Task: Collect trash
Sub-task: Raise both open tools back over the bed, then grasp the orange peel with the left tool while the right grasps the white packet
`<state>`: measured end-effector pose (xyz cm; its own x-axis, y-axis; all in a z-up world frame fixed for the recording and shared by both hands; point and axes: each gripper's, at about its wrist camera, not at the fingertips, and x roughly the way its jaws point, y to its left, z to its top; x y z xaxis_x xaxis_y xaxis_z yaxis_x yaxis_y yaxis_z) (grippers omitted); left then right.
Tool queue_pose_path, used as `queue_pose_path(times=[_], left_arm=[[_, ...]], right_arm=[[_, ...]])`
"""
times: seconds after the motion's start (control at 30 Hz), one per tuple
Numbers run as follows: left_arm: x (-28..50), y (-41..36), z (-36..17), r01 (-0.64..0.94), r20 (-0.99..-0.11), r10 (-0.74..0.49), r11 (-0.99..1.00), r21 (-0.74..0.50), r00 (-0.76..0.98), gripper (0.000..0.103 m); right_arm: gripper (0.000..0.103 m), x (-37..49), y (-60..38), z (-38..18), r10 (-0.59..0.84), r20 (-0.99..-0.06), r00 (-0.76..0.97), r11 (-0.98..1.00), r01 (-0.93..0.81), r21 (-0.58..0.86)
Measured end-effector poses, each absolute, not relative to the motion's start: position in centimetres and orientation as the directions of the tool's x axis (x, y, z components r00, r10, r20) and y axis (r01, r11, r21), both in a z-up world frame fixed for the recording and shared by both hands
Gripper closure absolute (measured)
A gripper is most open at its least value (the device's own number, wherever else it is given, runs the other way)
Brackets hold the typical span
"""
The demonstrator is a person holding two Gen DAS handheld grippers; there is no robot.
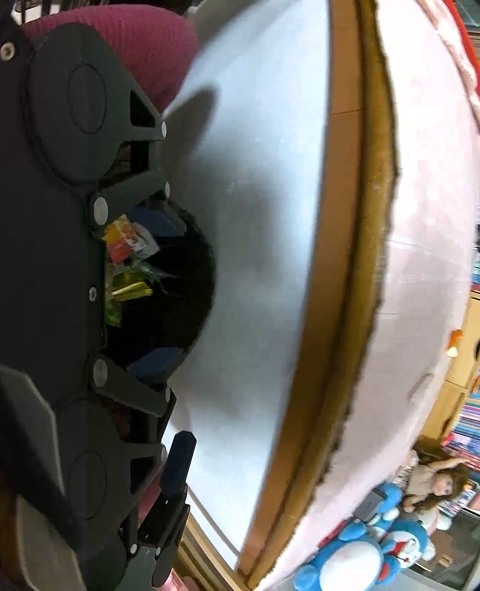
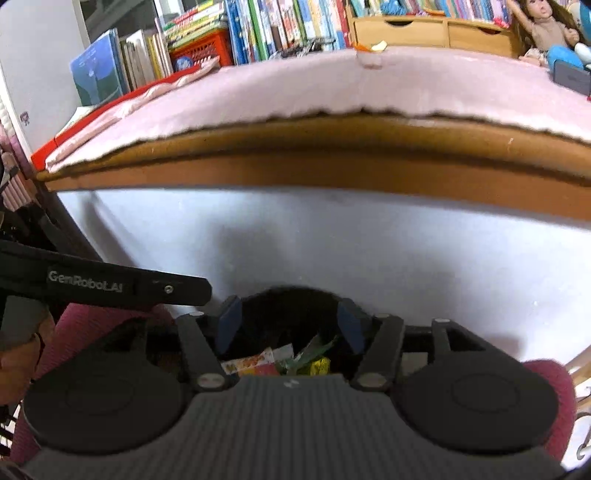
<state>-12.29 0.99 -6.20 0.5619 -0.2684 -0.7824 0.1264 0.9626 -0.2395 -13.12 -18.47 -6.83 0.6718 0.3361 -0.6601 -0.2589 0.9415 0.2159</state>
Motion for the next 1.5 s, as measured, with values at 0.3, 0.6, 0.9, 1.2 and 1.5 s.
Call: queue_pose_path(times=[0.3, 0.6, 0.9, 1.2, 1.5], left_arm=[[-11.5, 2.1, 0.7, 0.202, -0.637, -0.298, 0.954, -0.221, 0.711, 0.022], [-5.1, 2.2, 7.2, 0.219, -0.495, -0.335, 0.935, -0.279, 0.802, 0.013], [5.7, -0.7, 9.5, 0.218, -0.492, -0.335, 0.935, -0.280, 0.804, 0.013], [17.6, -6.2, 7.8, 0.173, -0.513, -0.263, 0.961, -0.217, 0.817, 0.011], [26.7, -12.7, 4.4, 0.210, -0.573, -0.228, 0.973, -0.098, 0.787, 0.011]], right_arm=[[0.028, -11.8, -21.3, -1.3, 0.353, -0.521, 0.777, 0.935, -0.279, 0.217], [0.031, -6.2, -22.5, 2.3, 0.271, -0.458, 0.847, 0.962, -0.249, 0.108], [0.031, 1.5, -21.5, 1.9, 0.250, -0.507, 0.825, 0.966, -0.247, 0.075], [0.031, 7.8, -20.9, 0.5, 0.209, -0.546, 0.811, 0.978, -0.187, 0.096], [0.032, 9.6, -21.9, -0.4, 0.237, -0.544, 0.805, 0.969, -0.156, 0.190]])
